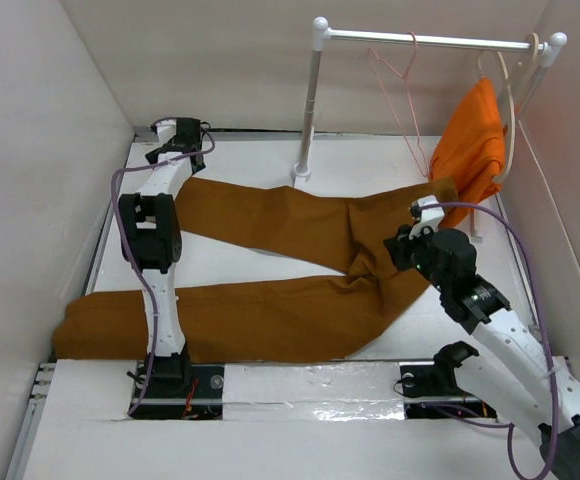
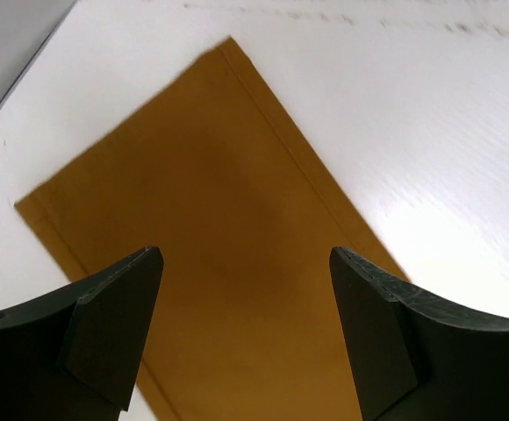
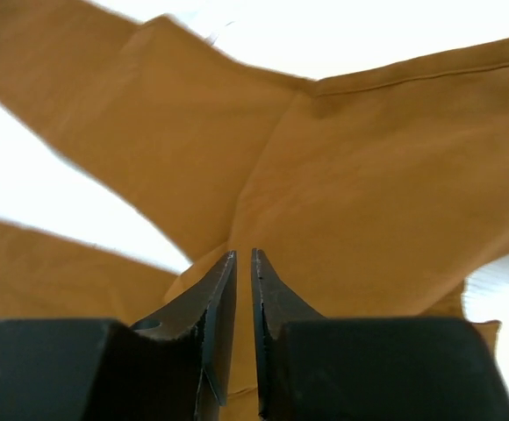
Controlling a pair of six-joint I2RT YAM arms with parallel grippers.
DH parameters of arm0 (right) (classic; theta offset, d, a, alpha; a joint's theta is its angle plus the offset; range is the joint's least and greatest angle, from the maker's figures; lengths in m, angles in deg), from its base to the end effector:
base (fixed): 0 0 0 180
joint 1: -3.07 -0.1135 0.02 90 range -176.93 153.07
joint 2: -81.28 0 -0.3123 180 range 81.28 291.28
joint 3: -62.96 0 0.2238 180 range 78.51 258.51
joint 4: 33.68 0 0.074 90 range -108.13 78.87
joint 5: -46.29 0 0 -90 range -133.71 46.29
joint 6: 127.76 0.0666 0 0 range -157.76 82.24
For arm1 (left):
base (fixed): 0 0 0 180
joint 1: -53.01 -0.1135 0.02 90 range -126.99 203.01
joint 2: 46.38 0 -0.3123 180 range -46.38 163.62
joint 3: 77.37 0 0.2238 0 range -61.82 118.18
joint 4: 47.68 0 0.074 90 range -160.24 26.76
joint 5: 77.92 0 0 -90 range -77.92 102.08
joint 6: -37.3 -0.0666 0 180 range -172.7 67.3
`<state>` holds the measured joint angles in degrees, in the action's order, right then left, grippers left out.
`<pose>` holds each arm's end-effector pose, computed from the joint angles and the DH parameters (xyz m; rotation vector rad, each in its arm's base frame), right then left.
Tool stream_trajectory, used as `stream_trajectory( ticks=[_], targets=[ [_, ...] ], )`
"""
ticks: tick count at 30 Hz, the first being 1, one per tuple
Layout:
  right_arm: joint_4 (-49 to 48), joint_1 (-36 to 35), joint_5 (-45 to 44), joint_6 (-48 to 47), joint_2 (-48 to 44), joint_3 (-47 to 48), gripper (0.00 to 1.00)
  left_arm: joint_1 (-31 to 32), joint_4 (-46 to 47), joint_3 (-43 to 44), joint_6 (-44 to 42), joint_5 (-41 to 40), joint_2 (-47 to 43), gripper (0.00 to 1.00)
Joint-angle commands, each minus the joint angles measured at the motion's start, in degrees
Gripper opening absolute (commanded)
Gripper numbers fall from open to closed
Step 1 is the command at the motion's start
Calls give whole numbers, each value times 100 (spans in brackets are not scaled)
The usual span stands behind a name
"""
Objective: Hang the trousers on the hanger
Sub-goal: Flatten out the trousers at the center of the board.
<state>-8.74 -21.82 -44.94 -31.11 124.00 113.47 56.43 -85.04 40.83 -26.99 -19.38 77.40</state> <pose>0.1336 0.0604 0.3142 -0.2841 1.8641 0.3587 0.5133 0.0041 0.2622 -0.6892 2.1039 0.3584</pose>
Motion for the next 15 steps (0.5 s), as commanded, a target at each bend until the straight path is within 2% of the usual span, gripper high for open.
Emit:
stream_trajectory(
  ticks=[1,6,15],
  targets=[
    [-280,-297,62,-156,-202,-103,20,-175,-403,738,-189,35,355,75],
    [-245,-859,53,-279,-378,-209,20,-289,-369,1344,-339,386,997,75],
    [-533,-1291,238,-279,-133,-463,20,-342,-974,2514,-646,932,2043,78]
  ],
)
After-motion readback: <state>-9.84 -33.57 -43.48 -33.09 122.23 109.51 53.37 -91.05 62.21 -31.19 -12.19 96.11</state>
